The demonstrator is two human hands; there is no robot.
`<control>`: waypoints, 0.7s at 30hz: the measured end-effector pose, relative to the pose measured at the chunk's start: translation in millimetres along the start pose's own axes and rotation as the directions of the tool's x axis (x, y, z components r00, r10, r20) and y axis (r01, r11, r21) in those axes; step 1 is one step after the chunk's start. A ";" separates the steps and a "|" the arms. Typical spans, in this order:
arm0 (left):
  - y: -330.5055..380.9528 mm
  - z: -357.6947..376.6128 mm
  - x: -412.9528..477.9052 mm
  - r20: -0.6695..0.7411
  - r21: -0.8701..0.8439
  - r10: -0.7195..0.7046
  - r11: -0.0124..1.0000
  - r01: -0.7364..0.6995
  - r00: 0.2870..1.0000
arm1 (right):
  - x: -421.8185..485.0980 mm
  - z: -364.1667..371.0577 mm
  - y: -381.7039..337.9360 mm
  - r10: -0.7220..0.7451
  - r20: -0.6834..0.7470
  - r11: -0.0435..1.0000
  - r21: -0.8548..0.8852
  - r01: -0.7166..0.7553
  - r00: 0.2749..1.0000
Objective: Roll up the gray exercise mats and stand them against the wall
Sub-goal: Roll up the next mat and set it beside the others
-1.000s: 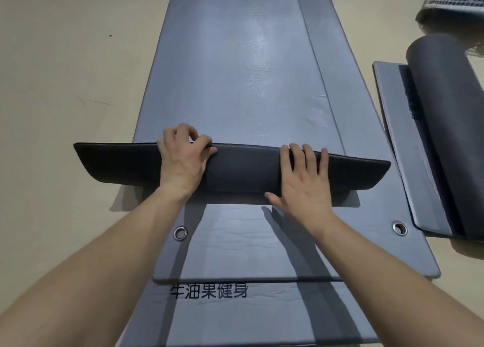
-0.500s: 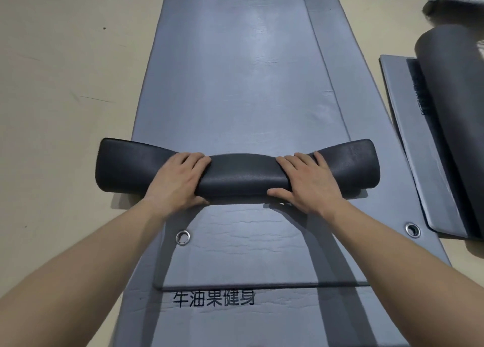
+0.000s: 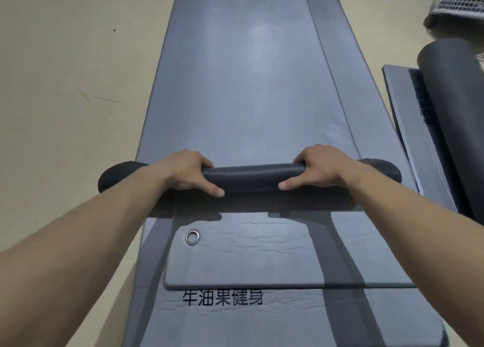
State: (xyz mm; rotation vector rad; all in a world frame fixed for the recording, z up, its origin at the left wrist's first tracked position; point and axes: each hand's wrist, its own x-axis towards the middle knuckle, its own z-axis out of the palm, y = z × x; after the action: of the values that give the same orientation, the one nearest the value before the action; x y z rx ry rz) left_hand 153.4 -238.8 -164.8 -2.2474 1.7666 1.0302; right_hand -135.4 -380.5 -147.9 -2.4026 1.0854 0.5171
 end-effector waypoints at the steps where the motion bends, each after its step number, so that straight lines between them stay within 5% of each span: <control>1: -0.4 -2.3 0.4 0.042 -0.058 -0.008 0.998 0.010 0.999 | -4.5 -3.5 -1.5 0.009 0.033 0.999 0.045 -0.011 0.999; 3: 0.3 -3.4 0.3 0.097 -0.125 -0.019 0.992 0.031 0.995 | -12.6 0.6 -6.7 0.009 0.027 1.000 0.007 -0.010 1.000; 6: 2.6 -9.7 5.6 0.143 -0.209 -0.043 0.975 0.072 0.989 | -20.4 25.5 -18.5 -0.011 -0.171 0.972 -0.235 -0.030 0.985; 9: 5.7 -16.3 11.0 0.176 -0.174 -0.061 0.981 0.092 0.983 | -12.2 32.6 -22.0 0.021 -0.166 0.956 -0.285 -0.068 0.986; 12: 9.3 -17.0 6.4 -0.118 -0.042 -0.064 0.997 0.060 0.991 | 16.2 -0.5 -16.4 0.063 -0.037 0.977 -0.203 -0.069 0.997; 13: 9.2 -10.5 5.9 -0.339 0.053 -0.005 0.998 0.024 0.941 | 27.5 -12.8 -15.8 0.074 0.024 0.985 -0.158 -0.069 0.997; 15: 10.2 15.7 6.7 -0.671 0.272 0.242 0.960 -0.070 0.701 | 47.7 -28.3 -12.7 0.065 0.116 0.994 -0.093 -0.054 0.991; 17: 10.9 41.9 8.9 -0.729 0.409 0.384 0.908 -0.090 0.567 | 58.8 -31.4 -7.8 0.025 0.083 0.998 -0.061 -0.019 0.996; 19: 6.4 52.6 15.7 -0.634 0.442 0.355 0.895 -0.055 0.687 | 54.2 -22.5 -2.2 -0.053 -0.148 0.997 -0.057 0.045 0.988; 21: 4.2 41.1 24.0 -0.460 0.444 0.243 0.896 -0.016 0.854 | 40.9 5.5 5.0 -0.168 -0.413 0.973 -0.212 0.085 0.895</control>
State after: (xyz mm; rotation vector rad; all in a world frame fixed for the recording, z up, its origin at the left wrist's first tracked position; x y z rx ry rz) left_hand 133.8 -240.5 -208.4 -2.2449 2.0997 0.0049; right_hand -114.7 -405.0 -174.2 -2.8192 1.0768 0.0386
